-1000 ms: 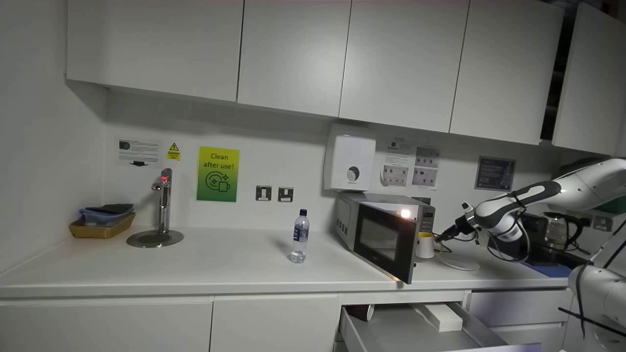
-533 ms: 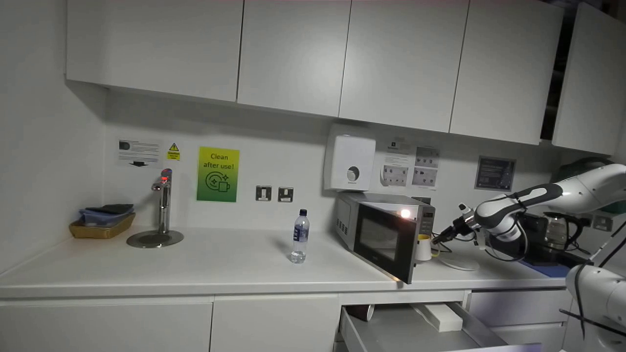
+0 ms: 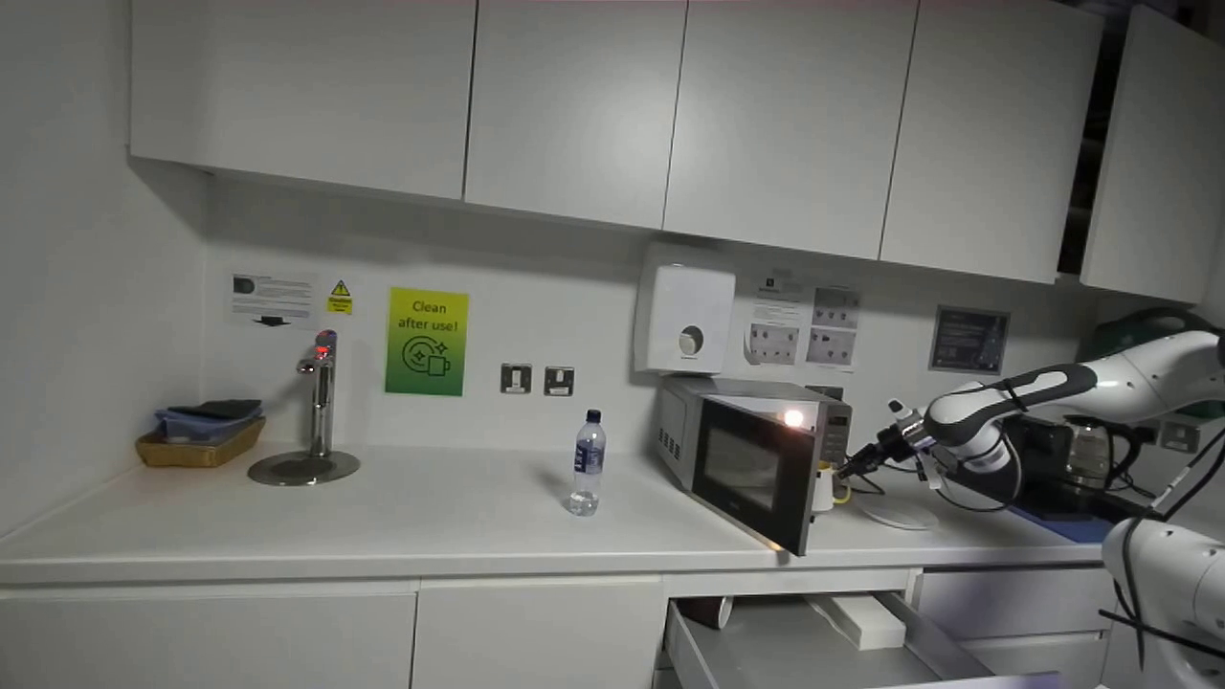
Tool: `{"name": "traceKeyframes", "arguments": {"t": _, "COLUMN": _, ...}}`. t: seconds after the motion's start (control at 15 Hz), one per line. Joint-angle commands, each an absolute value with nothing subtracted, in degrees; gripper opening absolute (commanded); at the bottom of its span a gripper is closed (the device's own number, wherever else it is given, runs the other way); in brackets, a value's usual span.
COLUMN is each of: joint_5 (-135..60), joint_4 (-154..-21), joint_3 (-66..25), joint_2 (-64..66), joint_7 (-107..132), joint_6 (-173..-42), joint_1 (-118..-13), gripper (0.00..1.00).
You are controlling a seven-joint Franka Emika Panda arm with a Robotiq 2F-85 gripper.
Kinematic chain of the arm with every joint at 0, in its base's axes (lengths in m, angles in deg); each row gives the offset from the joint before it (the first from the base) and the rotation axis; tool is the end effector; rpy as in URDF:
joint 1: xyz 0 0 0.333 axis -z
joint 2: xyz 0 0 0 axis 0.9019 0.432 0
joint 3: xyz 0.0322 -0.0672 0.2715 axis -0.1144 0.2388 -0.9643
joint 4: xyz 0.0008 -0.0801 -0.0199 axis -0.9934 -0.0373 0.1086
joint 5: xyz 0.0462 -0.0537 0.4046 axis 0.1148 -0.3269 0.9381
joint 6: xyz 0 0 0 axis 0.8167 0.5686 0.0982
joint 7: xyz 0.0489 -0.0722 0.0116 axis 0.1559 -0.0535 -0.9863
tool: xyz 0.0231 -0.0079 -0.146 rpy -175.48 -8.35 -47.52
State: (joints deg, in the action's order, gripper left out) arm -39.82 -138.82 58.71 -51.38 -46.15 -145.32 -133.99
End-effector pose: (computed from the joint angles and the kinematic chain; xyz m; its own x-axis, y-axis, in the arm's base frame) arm 0.5324 -0.0833 0.3066 0.5289 0.4433 0.7237 0.5602 -0.8229 0.0947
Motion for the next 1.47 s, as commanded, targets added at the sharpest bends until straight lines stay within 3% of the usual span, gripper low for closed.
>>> {"name": "traceKeyframes", "arguments": {"t": 0.0, "joint_5": -42.2, "joint_4": -136.6, "joint_3": 60.1, "joint_2": -57.0, "joint_7": -48.6, "joint_6": -142.5, "joint_1": -135.9, "gripper": 0.04}}
{"name": "traceKeyframes", "arguments": {"t": 0.73, "joint_5": -44.9, "joint_4": -141.0, "joint_3": 57.4, "joint_2": -61.5, "joint_7": -52.3, "joint_6": -140.6, "joint_1": -129.2, "gripper": 0.04}}
{"name": "traceKeyframes", "arguments": {"t": 1.4, "joint_5": -44.4, "joint_4": -141.6, "joint_3": 60.9, "joint_2": -66.9, "joint_7": -57.9, "joint_6": -140.0, "joint_1": -127.9, "gripper": 0.04}}
